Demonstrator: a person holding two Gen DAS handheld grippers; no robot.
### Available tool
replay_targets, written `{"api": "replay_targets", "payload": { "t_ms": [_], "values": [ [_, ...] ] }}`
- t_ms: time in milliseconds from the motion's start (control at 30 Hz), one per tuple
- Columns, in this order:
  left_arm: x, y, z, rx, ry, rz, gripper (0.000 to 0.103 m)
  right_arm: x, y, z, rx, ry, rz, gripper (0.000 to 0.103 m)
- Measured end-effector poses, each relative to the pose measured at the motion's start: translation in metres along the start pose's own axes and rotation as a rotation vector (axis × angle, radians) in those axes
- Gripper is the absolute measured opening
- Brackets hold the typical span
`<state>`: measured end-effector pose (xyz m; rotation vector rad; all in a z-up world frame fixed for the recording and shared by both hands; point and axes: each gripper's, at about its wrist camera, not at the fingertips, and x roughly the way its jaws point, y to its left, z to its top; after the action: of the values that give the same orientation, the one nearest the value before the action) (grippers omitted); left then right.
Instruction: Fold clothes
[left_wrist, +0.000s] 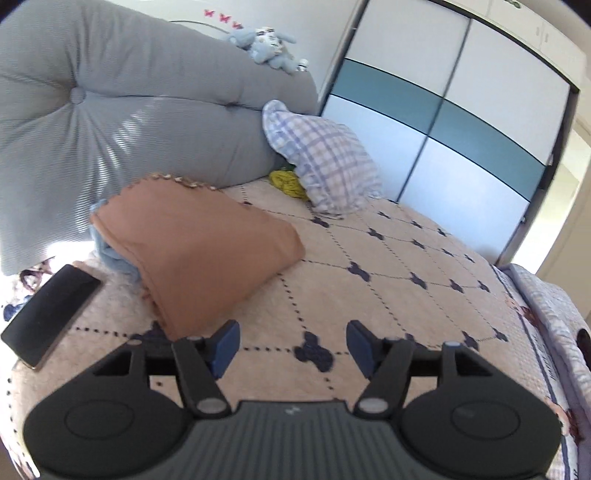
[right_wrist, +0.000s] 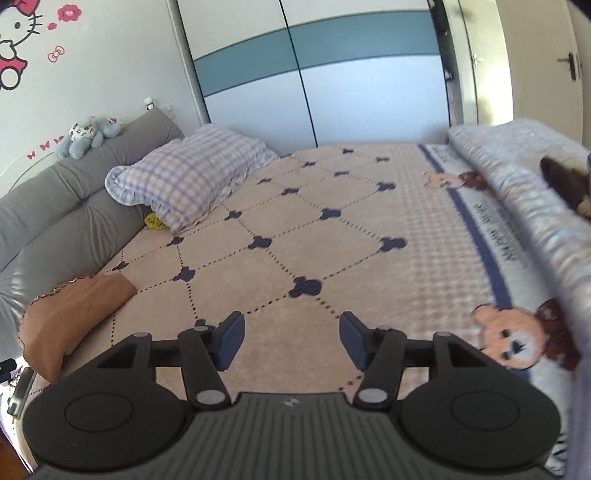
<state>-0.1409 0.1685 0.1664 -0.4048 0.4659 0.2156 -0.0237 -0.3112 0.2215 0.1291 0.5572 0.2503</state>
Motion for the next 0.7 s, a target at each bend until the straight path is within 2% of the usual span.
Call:
{"api": "replay_targets", "payload": {
  "t_ms": [100, 167, 267, 333, 400, 467, 700],
  "values": [
    [-0.015, -0.037, -0.008, 0.06, -0.017, -0.065, 0.071, -0.067, -0.02, 0.013, -0.05, -0.048, -0.05, 0.075],
    [-0.024, -0.055, -0.008, 0.088, -0.022, -0.103, 0.071, -0.101, -0.031, 0.02, -0.089, -0.052, -0.075, 0.077],
    [-0.033, -0.075, -0.012, 0.119, -0.037, -0.132, 0.082, -0.134, -0.045, 0.021, -0.132, -0.058, -0.122, 0.083],
    [-0.034, -0.087, -0.018, 0.146, -0.037, -0.137, 0.083, -0.142, -0.056, 0.01, -0.132, -0.044, -0.134, 0.093],
    [-0.03, -0.099, -0.029, 0.187, -0.016, -0.141, 0.084, -0.135, -0.067, -0.013, -0.124, -0.005, -0.135, 0.099],
    [-0.018, -0.11, -0.045, 0.244, 0.011, -0.132, 0.087, -0.113, -0.075, -0.048, -0.107, 0.042, -0.15, 0.1],
    [0.044, -0.127, -0.111, 0.459, 0.103, -0.028, 0.09, 0.005, -0.072, -0.188, -0.036, 0.106, -0.257, 0.098]
  ]
}}
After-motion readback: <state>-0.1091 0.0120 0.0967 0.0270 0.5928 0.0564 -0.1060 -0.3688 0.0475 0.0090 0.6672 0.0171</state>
